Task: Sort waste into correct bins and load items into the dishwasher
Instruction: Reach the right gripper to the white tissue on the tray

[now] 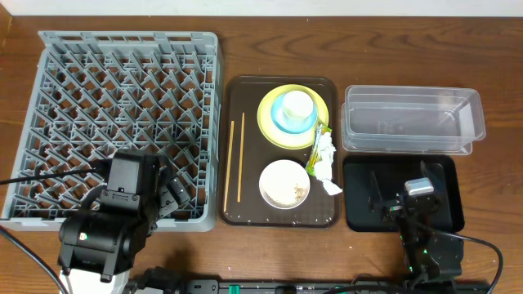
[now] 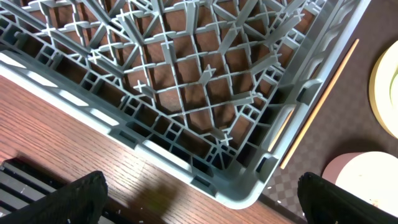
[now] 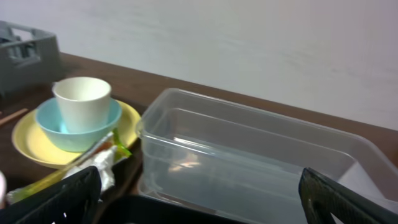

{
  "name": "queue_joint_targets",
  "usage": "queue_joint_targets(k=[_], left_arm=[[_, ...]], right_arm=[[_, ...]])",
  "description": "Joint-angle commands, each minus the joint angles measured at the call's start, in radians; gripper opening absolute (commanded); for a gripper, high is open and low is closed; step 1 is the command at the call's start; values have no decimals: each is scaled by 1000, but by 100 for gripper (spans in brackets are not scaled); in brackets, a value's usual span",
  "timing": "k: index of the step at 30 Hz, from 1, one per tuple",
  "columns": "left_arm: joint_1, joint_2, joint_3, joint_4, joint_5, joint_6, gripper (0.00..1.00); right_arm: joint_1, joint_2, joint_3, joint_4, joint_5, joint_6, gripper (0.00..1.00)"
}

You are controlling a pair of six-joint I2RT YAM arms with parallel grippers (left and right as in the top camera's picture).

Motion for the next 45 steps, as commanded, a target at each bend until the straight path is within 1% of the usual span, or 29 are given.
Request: queue_joint_targets(k=[1, 4, 5, 9, 12, 16, 18, 19, 21, 24, 26, 27, 28, 30, 32, 33, 34, 35, 37, 38, 40, 41, 43, 45], left_arm=[[5, -2, 5, -5, -16, 6, 99], [5, -2, 5, -5, -16, 6, 99], [5, -2, 5, -5, -16, 6, 99], [5, -2, 5, -5, -16, 6, 99], [5, -2, 5, -5, -16, 6, 99], [5, -2, 5, -5, -16, 6, 99], [5, -2, 5, -5, -16, 6, 99], [5, -2, 5, -5, -16, 6, 100], [5, -2, 5, -5, -16, 6, 99], [5, -2, 5, -5, -16, 6, 99], [5, -2, 5, -5, -16, 6, 100], [5, -2, 5, -5, -16, 6, 100], [5, -2, 5, -5, -16, 6, 100], [5, -2, 5, -5, -16, 6, 100], [5, -2, 5, -5, -16, 6, 100], [5, -2, 5, -5, -16, 6, 100], [5, -2, 5, -5, -16, 6, 100], [5, -2, 5, -5, -16, 6, 100], [5, -2, 5, -5, -16, 6, 100], [5, -2, 5, -5, -16, 6, 100], [5, -2, 5, -5, -16, 6, 100], [5, -2, 5, -5, -16, 6, 100], [5, -2, 5, -5, -16, 6, 100], [5, -2, 5, -5, -16, 6, 100]], right_arm=[[-15, -3, 0, 40, -79, 72, 99], [-15, 0, 27, 13, -77, 126, 99], [-15, 8, 69, -38, -84, 152, 99], [-15, 69, 204, -148, -126, 153, 99], [-15, 180, 347, -224, -207, 174, 99], [-15, 414, 587, -377, -314, 225, 99], [-15, 575, 745, -504, -402, 227, 99], [-14, 623, 793, -544, -431, 228, 99], [-13, 757, 922, -635, -561, 242, 99], [-13, 909, 1038, -618, -793, 296, 99], [-1, 996, 1061, -580, -985, 351, 99], [13, 1028, 1060, -558, -1060, 352, 99], [29, 1060, 1059, -543, -1123, 351, 99], [90, 1126, 1059, -549, -1149, 364, 98], [185, 1185, 1059, -576, -1078, 365, 86], [233, 1207, 1059, -589, -1007, 367, 76], [306, 1235, 1059, -594, -894, 384, 64], [367, 1257, 1059, -597, -775, 415, 54], [497, 1303, 1059, -596, -482, 514, 57], [558, 1324, 1059, -597, -316, 560, 57], [639, 1353, 1059, -598, -72, 602, 52], [661, 1363, 1059, -601, 10, 611, 47], [679, 1377, 1059, -633, 159, 638, 43], [671, 1379, 1059, -682, 262, 672, 39]])
